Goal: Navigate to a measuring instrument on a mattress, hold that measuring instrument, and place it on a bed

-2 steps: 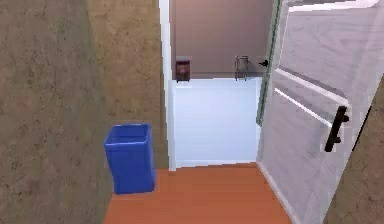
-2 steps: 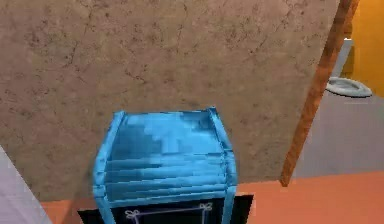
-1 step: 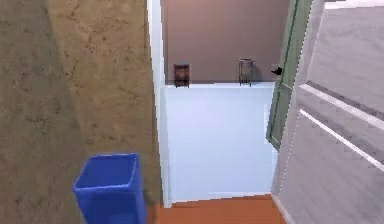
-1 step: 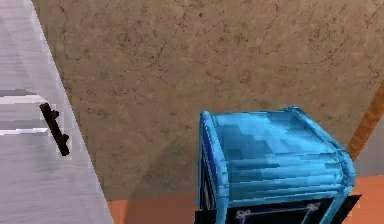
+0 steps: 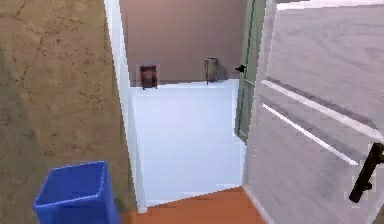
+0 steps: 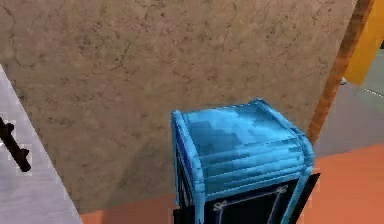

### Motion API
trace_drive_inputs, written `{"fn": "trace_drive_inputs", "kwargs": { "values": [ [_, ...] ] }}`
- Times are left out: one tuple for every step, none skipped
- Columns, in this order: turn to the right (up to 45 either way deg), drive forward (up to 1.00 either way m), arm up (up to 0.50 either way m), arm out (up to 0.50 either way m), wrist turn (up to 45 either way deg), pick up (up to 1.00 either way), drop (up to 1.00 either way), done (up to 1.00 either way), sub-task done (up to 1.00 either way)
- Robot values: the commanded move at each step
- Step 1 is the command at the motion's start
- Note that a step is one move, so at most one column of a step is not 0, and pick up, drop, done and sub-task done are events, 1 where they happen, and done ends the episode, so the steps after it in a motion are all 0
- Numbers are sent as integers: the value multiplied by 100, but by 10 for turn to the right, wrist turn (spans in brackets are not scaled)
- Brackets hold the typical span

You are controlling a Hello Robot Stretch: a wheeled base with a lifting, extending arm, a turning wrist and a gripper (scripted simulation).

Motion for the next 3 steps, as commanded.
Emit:
{"fn": "trace_drive_inputs", "kwargs": {
  "values": [
    [0,100,0,0,0,0,0,0,0],
    [0,55,0,0,0,0,0,0,0],
    [30,0,0,0,0,0,0,0,0]
  ]
}}
